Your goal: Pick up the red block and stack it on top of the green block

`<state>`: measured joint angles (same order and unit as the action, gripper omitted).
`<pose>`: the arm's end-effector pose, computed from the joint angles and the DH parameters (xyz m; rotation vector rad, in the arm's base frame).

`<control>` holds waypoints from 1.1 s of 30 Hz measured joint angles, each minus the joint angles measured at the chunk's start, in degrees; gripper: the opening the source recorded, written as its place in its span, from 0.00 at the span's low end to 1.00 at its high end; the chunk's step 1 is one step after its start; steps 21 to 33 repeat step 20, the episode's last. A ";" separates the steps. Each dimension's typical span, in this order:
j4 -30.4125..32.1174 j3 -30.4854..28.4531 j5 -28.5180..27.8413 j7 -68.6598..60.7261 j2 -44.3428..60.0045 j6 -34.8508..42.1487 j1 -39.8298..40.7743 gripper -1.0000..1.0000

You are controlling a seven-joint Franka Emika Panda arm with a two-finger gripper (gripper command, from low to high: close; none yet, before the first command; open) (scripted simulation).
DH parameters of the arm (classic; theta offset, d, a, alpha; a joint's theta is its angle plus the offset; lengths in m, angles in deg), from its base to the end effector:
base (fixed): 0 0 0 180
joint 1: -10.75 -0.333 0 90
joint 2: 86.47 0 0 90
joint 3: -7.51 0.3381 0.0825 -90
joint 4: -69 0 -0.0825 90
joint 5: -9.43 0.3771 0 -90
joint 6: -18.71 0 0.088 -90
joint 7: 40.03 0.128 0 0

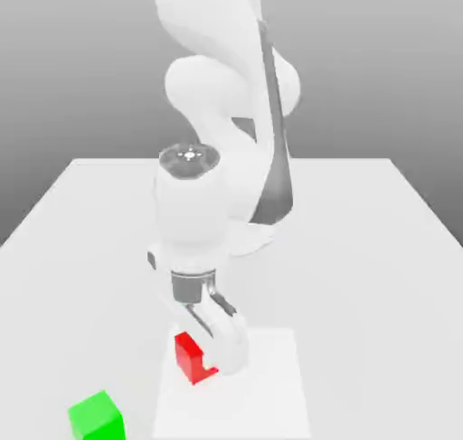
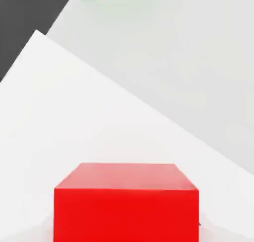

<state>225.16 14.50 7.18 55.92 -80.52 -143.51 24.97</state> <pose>0.3970 -0.0472 0.1997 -1.9951 2.4236 -0.0027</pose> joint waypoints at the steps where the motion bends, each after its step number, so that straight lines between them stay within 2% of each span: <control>1: 0.26 0.14 0.76 -0.65 -1.92 1.70 -0.05 0.00; 6: -8.03 -0.90 2.34 -11.05 -0.05 8.13 3.66 0.00; 12: -20.34 -2.85 1.25 -23.56 5.27 15.18 8.02 0.00; 16: -22.53 -3.53 0.01 -24.69 12.51 10.17 8.49 0.00; 17: -22.66 -3.71 -0.19 -24.62 14.06 8.75 8.39 1.00; 33: -22.66 -3.71 -0.19 -24.62 14.06 8.75 8.39 1.00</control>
